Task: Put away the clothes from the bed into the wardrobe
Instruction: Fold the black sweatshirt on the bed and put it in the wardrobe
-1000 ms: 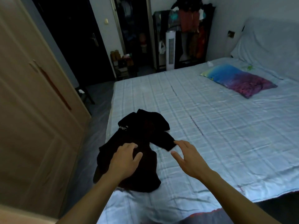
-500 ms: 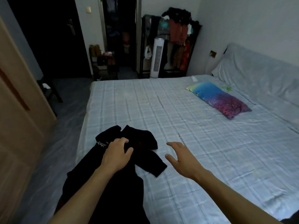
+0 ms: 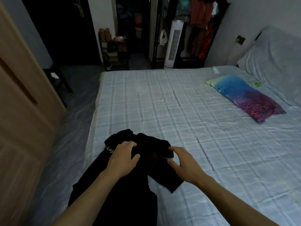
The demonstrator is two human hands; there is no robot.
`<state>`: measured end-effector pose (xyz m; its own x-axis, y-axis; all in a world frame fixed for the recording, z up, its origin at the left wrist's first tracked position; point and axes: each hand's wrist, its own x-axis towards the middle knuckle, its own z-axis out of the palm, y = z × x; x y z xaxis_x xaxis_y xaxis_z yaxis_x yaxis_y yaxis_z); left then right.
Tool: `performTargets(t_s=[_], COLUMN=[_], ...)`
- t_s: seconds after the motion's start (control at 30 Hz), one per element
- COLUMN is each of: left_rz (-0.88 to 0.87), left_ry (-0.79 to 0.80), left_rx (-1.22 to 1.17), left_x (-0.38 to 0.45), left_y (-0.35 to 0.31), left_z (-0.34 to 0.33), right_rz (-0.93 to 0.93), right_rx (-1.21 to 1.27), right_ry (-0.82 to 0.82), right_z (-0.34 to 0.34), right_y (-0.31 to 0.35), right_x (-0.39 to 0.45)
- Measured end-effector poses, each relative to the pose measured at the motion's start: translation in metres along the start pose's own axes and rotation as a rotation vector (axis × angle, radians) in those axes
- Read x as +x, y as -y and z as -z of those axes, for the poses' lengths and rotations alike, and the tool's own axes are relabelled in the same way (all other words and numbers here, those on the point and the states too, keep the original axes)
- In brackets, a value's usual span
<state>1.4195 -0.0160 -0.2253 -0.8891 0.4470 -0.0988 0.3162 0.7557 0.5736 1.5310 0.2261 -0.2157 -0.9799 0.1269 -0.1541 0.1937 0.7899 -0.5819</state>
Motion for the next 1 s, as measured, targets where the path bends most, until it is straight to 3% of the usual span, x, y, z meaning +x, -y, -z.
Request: performTargets(t_s=[0.27, 0.5, 0.7, 0.8, 1.0], left_rz=[-0.074, -0.197, -0.285, -0.254, -0.185], left_ry=[0.112, 0.353, 0.502, 0.437, 0.090], left_rx=[0.050, 0.447, 0.628, 0.555, 0.307], left_x=[0.081, 0.129, 0.120, 0.106, 0.091], left_y=[0.002, 0.021, 0.046, 0.054, 0.037], left_z=[-0.020, -0.045, -0.056, -0.052, -0.018], right_rz=[0.045, 0.060, 0.109, 0.113, 0.049], right_rx=[0.020, -0.268, -0.127, -0.022, 0.115], right_ry=[0.057, 0.252, 0.165, 0.126, 0.015], right_z=[-0.030, -0.071, -0.094, -0.094, -0.065], right_y=[-0.021, -0.051, -0.059, -0.053, -0.036], right_x=[0.099, 0.153, 0.159, 0.155, 0.139])
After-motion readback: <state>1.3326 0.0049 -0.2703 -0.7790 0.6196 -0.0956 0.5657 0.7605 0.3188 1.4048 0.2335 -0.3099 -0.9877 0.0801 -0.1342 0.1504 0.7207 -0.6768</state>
